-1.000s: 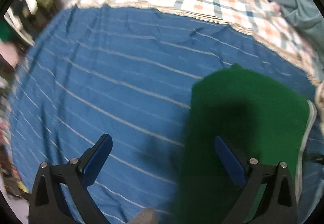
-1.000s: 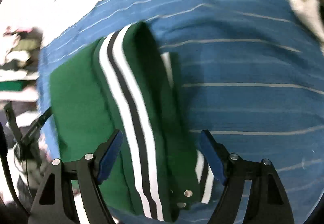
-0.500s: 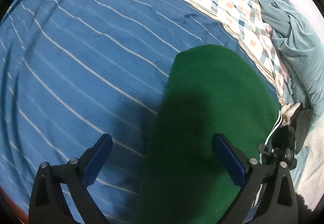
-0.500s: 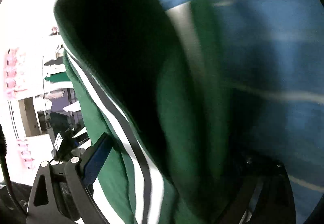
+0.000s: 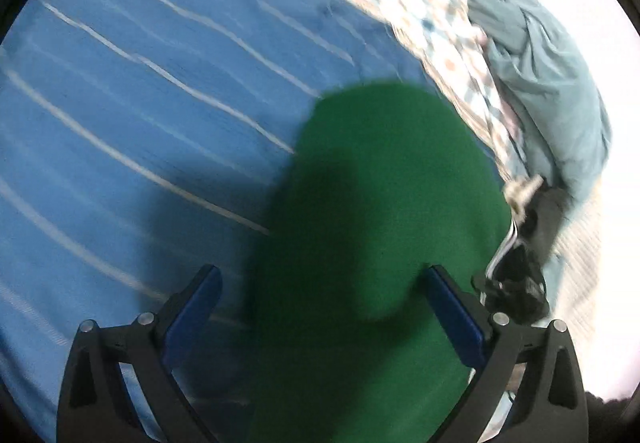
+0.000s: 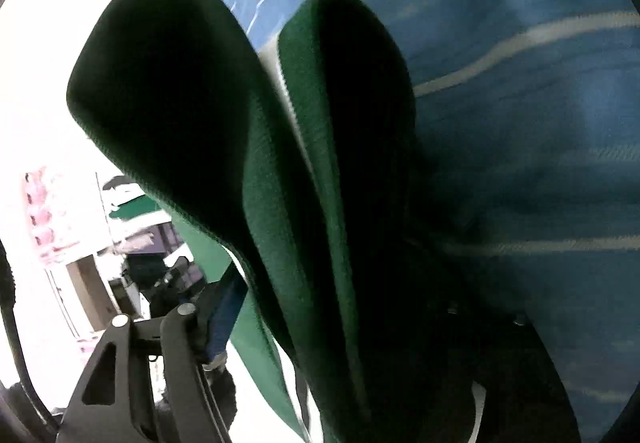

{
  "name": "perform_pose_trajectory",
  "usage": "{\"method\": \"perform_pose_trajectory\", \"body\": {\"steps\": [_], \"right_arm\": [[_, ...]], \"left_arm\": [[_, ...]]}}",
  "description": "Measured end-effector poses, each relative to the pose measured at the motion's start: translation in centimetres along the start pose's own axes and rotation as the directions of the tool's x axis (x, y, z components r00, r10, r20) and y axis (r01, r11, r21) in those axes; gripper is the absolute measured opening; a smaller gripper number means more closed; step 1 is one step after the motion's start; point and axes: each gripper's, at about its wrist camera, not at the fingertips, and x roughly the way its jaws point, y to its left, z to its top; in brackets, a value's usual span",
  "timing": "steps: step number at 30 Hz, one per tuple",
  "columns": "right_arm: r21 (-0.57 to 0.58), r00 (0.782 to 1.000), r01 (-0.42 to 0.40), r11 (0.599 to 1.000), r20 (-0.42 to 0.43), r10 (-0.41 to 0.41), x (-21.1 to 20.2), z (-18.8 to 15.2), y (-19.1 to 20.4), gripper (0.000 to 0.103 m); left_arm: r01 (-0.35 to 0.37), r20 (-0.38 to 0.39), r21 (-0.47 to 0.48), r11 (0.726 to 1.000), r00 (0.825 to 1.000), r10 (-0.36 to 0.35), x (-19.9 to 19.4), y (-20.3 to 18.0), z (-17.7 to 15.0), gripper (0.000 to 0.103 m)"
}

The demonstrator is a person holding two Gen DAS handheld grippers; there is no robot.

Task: Fold large clothes
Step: 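Lift the folded bundle with both grippers and carry it onto the checked sheet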

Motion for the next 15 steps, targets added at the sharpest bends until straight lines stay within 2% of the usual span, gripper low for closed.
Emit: {"method": "perform_pose_trajectory", "body": {"steps": [3, 5, 6, 8, 9, 11, 12, 15], "right_arm": [[-0.041, 1.0, 0.02, 0.999, -0.009, -0.021, 1.6, 0.7, 1.2, 0.085], [-0.061, 0.999, 0.049, 0.997, 0.001, -0.049, 3.0, 1.0, 2.3, 0.087], [-0.062, 0.998, 0.059, 0.996, 0.013, -0.058, 3.1, 0.9, 2.5, 0.087], [-0.064, 0.996, 0.081, 0.995, 0.04, -0.078, 5.1, 0.5, 3.8, 0.087], [-0.06, 0.994, 0.095, 0.994, 0.057, -0.092, 5.9, 0.4, 4.5, 0.087], [-0.042, 0.993, 0.093, 0.995, 0.081, -0.089, 6.2, -0.4, 5.4, 0.078], [-0.035, 0.991, 0.092, 0.995, 0.096, -0.089, 6.8, -0.6, 6.3, 0.073], [-0.005, 0.99, 0.072, 0.997, 0.124, -0.071, 8.4, -1.3, 8.3, 0.065]], "left_arm": [[0.081, -0.074, 0.041, 0.996, 0.994, -0.078, 2.5, 0.0, 0.5, 0.103], [0.094, -0.071, 0.062, 0.994, 0.993, -0.089, 3.0, -0.1, 0.8, 0.102], [0.103, -0.07, 0.069, 0.992, 0.993, -0.098, 2.9, -0.1, 1.0, 0.099], [0.101, -0.065, 0.098, 0.99, 0.993, -0.095, 2.5, -0.5, 1.4, 0.084], [0.1, -0.061, 0.109, 0.989, 0.994, -0.093, 2.2, -0.8, 1.5, 0.081], [0.098, -0.051, 0.126, 0.987, 0.994, -0.092, 1.4, -1.4, 1.6, 0.074], [0.099, -0.048, 0.136, 0.986, 0.995, -0.093, 1.0, -1.7, 1.9, 0.074], [0.096, -0.03, 0.177, 0.979, 0.995, -0.092, -0.3, -3.1, 3.2, 0.074]]}}
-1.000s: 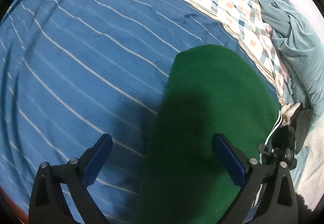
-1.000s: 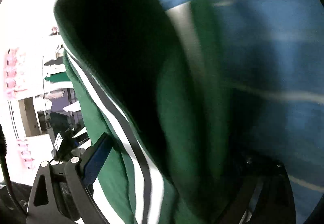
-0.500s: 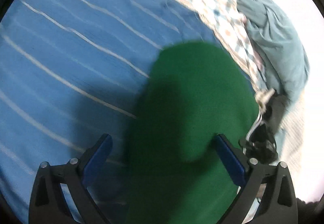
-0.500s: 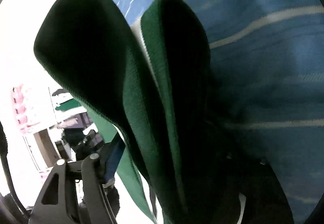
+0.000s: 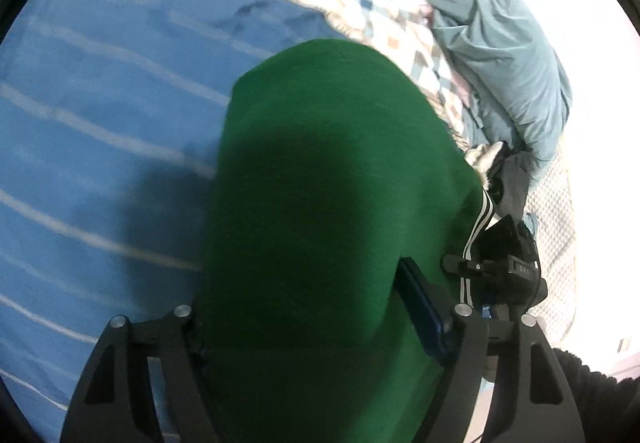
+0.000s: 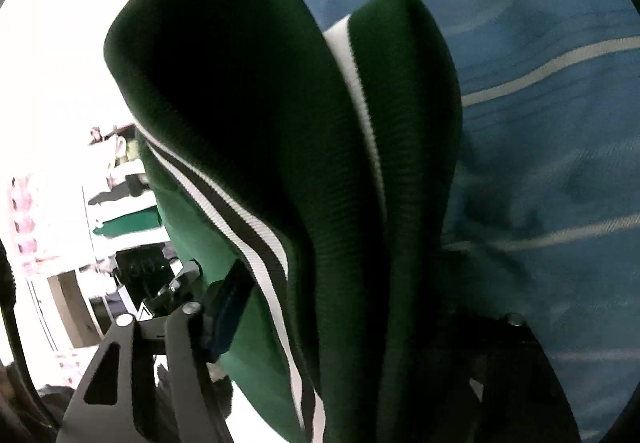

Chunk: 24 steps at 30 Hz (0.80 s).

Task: Fold large clothes
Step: 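Lift the folded bundle with both grippers and carry it onto the checked sheet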

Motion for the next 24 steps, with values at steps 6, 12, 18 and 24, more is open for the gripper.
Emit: {"method": "perform_pose_trajectory", "body": {"steps": [6, 12, 18, 24], "right_arm": [[-0.012, 0.999, -0.04, 0.999, 0.016, 0.04, 1.3, 1.6, 7.0, 0.062], [-0.046, 0.997, -0.063, 0.997, 0.032, 0.065, 0.9, 7.9, 13.8, 0.062], [-0.078, 0.997, -0.067, 0.995, 0.025, 0.069, 2.2, 19.5, 20.5, 0.062], [-0.101, 0.999, -0.026, 0.995, 0.02, 0.028, 5.6, 33.0, 25.5, 0.062]], "left_arm": [[-0.036, 0.044, 0.057, 0.998, 0.998, 0.034, -2.9, -0.7, 5.5, 0.073], [-0.083, 0.099, 0.075, 0.994, 0.992, 0.075, -5.0, -1.2, 14.7, 0.073], [-0.108, 0.138, 0.077, 0.991, 0.986, 0.096, -4.2, 0.3, 26.5, 0.073], [-0.122, 0.122, 0.067, 0.99, 0.986, 0.114, -0.2, 4.0, 36.5, 0.073]]}}
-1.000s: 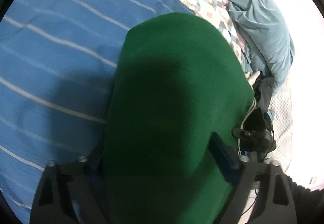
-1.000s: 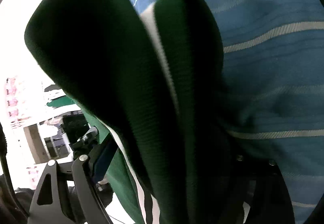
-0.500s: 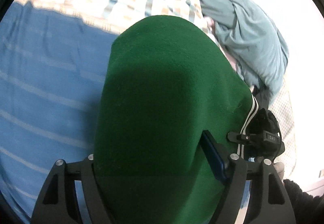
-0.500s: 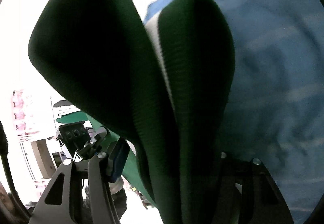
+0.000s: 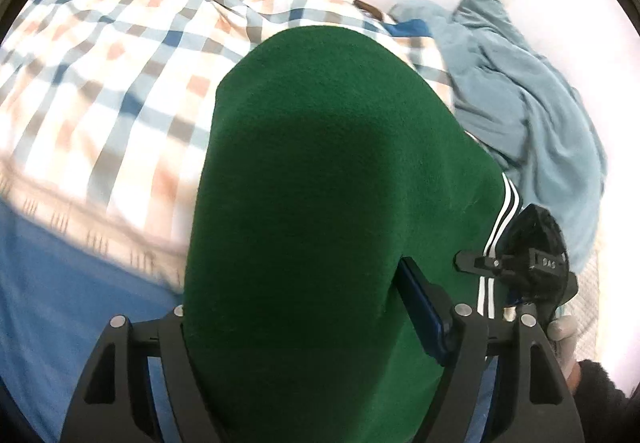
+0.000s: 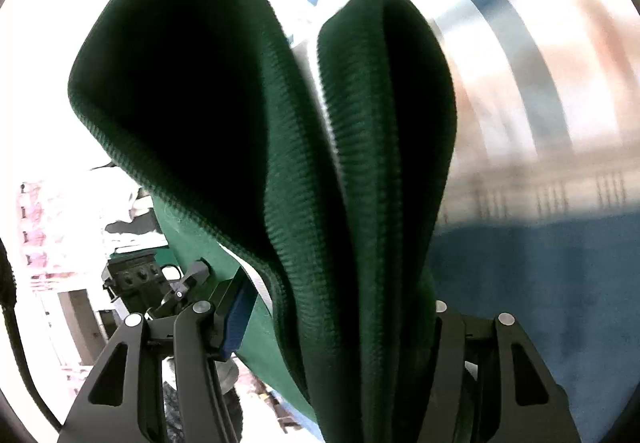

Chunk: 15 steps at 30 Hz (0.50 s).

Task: Fold large clothes
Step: 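Lift the folded bundle with both grippers and carry it onto the checked sheet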

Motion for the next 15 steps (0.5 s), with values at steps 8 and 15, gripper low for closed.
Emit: {"method": "perform_pose_trajectory", "body": {"steps": [8, 15], "right_arm": [[0.055, 0.991, 0.133, 0.99, -0.04, -0.131, 6.4, 13.3, -1.0, 0.062], [-0.064, 0.936, 0.349, 0.935, -0.027, -0.352, 8.3, 12.6, 2.8, 0.089]], "left_arm": [[-0.07, -0.112, 0.03, 0.997, 0.991, 0.073, 7.0, 5.1, 4.1, 0.077], [-0.224, -0.024, 0.058, 0.973, 0.974, 0.226, 2.6, 4.5, 2.0, 0.077]]}}
